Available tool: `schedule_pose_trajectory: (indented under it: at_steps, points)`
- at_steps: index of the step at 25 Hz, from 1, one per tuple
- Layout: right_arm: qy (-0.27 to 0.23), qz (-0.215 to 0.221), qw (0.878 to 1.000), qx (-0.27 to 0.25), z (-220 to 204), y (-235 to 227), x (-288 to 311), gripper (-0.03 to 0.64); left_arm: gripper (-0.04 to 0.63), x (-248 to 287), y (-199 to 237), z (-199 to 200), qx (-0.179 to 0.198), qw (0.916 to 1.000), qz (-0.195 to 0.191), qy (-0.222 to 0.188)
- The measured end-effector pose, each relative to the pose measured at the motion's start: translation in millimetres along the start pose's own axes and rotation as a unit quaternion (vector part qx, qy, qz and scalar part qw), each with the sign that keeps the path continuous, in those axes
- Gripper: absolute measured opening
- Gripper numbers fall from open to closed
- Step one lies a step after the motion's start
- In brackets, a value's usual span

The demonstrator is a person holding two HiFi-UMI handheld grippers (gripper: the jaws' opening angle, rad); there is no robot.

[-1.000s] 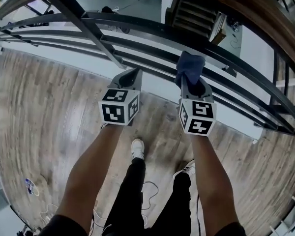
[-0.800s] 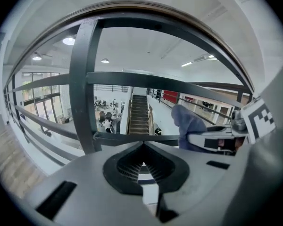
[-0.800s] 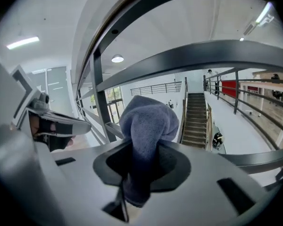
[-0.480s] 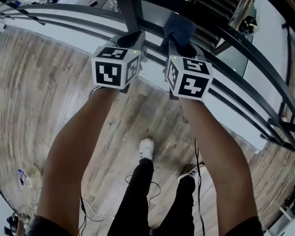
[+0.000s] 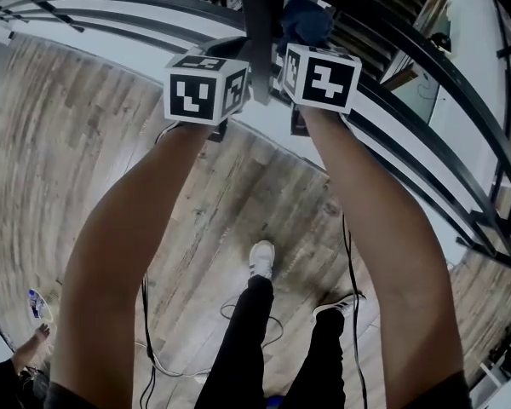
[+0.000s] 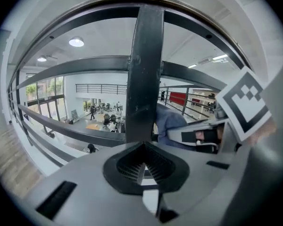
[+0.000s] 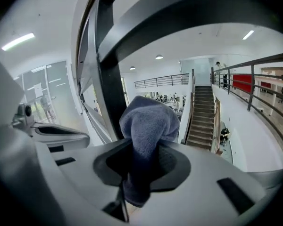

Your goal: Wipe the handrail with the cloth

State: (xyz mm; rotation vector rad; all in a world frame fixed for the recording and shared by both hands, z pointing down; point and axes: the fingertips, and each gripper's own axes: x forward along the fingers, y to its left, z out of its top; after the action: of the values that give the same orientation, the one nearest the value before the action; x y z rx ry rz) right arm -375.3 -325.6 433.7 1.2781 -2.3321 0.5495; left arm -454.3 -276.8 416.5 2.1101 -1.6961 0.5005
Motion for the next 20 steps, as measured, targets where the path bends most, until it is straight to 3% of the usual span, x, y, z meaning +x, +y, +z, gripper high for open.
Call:
schedule_pose_trajectory:
  at_steps: [7, 20]
  points:
    - [0.025, 0.017, 0.999, -0.014, -11.6, -13.1, 18.0, 0.089, 0.002, 26.9, -11.5, -6.8, 0.052, 0.9982, 0.003, 0.031]
    - [-0.020, -0.047, 0.999, 0.018, -32.7, -95.5, -74.5, 0.089, 0.003, 23.4, -118.2, 9.3, 0.045, 0.9984, -0.035, 0.005]
